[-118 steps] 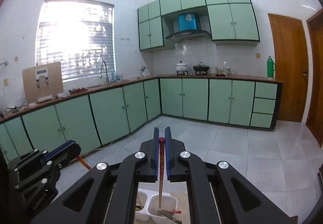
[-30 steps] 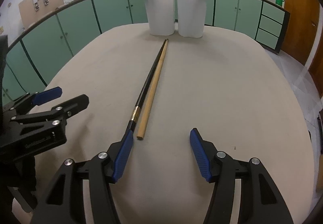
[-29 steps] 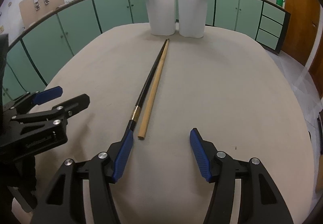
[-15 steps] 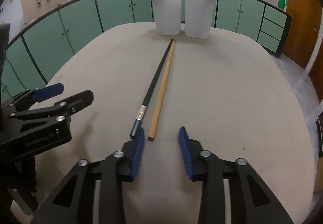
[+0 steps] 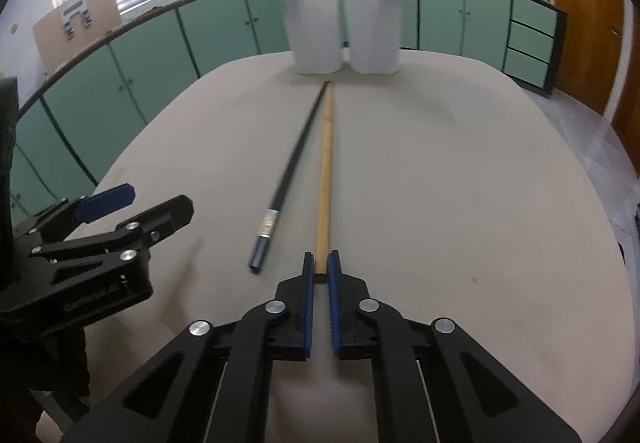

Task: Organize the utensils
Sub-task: 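Grasp the plain wooden chopstick with the right tool, then grasp the black chopstick with the left tool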

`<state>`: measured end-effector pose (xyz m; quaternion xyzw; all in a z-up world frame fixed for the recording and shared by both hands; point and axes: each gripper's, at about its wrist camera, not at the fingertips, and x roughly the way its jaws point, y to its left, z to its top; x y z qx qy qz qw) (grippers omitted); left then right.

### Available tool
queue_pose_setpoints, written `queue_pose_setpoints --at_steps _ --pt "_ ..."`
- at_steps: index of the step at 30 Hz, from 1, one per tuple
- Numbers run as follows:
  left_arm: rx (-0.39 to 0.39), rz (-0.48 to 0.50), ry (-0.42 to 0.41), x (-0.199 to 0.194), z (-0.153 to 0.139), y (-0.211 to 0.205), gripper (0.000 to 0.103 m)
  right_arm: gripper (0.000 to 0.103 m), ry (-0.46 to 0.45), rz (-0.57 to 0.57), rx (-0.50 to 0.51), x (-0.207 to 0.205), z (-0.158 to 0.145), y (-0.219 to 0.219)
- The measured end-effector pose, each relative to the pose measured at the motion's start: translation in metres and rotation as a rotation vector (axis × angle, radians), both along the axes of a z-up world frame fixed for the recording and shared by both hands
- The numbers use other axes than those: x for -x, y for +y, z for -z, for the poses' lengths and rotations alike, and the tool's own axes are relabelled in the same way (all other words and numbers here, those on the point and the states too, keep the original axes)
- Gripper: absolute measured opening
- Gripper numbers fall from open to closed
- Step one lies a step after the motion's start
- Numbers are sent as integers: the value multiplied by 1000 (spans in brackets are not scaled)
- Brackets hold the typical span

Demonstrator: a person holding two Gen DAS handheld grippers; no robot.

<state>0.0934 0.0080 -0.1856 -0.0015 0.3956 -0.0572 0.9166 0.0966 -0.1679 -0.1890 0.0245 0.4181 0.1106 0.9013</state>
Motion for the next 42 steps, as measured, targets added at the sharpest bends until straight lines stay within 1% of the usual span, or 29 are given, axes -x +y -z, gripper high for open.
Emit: queue_pose_setpoints --at_steps 5,12,16,17,19,21,25,27,30,32,38,42 --pt "13 27 8 1 0 -12 77 7 -7 52 0 1 -1 -19" --pt "21 69 29 1 4 -33 75 7 -11 89 -10 2 -2 -37" --pt "18 85 51 -1 8 -44 71 7 -19 98 -11 2 -4 -43" --pt "5 84 62 -2 10 -48 68 7 -21 100 -11 2 -4 -45" --pt "3 84 79 -4 13 -51 64 7 -23 104 -14 2 -4 -48" --pt "-5 77 84 -5 14 -52 62 7 -23 108 -20 2 -4 -52" --pt "-27 72 85 -4 14 -58 50 7 -20 107 -30 1 -3 -55" --pt "-24 72 84 -4 13 -60 44 7 -18 105 -32 1 -2 -55" --pt "-24 73 79 -2 13 -63 33 7 -17 101 -33 1 -2 -54" --pt "-30 78 75 -1 12 -65 22 7 -16 99 -34 1 -2 -54" --pt "-36 81 69 0 12 -66 8 7 -16 96 -24 0 -2 -52" --pt "-28 74 68 0 12 -64 7 7 -19 96 -20 0 -3 -52"
